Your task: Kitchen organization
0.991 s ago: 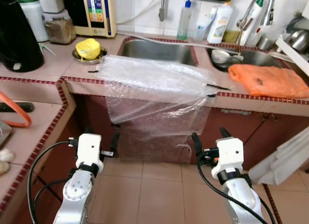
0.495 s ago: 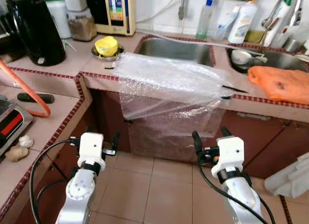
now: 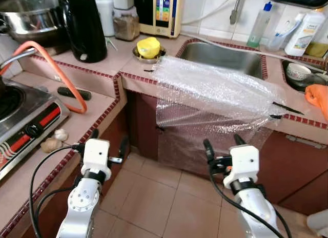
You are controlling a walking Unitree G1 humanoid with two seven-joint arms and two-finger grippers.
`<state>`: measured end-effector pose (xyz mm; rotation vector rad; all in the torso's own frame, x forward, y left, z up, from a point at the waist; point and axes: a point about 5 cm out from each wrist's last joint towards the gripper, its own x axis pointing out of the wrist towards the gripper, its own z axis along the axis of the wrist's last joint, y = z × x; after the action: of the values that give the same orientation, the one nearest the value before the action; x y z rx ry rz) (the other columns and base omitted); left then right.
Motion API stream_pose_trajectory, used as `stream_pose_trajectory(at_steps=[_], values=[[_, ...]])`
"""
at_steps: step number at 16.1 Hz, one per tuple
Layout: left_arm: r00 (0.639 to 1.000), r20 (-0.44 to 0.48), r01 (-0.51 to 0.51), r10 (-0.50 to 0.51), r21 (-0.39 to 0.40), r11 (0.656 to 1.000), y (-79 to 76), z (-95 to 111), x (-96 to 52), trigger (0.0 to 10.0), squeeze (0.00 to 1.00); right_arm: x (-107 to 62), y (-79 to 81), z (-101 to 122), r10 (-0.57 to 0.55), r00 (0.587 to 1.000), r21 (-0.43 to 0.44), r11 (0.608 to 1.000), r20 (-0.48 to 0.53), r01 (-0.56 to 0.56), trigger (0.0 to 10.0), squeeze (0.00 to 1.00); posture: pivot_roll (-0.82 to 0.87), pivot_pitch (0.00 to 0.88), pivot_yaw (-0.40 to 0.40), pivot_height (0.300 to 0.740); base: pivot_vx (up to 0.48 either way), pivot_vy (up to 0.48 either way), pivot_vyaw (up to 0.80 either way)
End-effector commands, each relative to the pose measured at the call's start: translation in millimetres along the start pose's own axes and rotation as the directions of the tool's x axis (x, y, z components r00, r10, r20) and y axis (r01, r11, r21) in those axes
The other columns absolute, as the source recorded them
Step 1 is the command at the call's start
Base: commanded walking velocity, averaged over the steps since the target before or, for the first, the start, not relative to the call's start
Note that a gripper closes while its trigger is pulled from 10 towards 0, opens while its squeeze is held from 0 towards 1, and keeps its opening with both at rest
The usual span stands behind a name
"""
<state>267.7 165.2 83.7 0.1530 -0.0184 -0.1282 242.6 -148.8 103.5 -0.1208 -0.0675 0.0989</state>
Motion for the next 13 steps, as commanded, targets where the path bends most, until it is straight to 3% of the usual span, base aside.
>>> stream_pose_trajectory(at_steps=[1, 3, 7, 13], values=[[0.998, 0.025, 0.064, -0.063, -0.03, 0.998, -8.2, 9.7, 4.2, 10.0, 0.0, -0.4, -9.0, 6.2, -0.041, 0.999, -0.01, 0.999, 0.014, 0.041, 10.0, 0.0, 0.05, 0.028, -0.033, 0.74, 0.0, 0.0, 0.0], [0.995, 0.033, 0.098, -0.097, -0.045, 0.994, -11.3, 13.0, 3.9, 10.0, 0.0, -1.1, -15.3, 12.7, -0.073, 0.997, 0.029, 0.997, 0.031, 0.072, 10.0, 0.0, 0.05, 0.027, -0.035, 0.74, 0.0, 0.0, 0.0], [0.991, 0.082, 0.111, -0.105, -0.079, 0.991, -7.1, 29.5, -0.6, 10.0, 0.0, -4.5, -16.9, 19.7, -0.08, 0.996, 0.028, 0.996, 0.049, 0.079, 10.0, 0.0, 0.04, 0.03, -0.037, 0.74, 0.0, 0.0, 0.0], [0.99, 0.058, 0.133, -0.127, -0.122, 0.984, -7.8, 27.7, -4.7, 10.0, 0.0, -4.8, -14.2, 17.7, -0.074, 0.997, 0.027, 0.997, 0.036, 0.073, 10.0, 0.0, 0.06, 0.036, -0.033, 0.74, 0.0, 0.0, 0.0]])
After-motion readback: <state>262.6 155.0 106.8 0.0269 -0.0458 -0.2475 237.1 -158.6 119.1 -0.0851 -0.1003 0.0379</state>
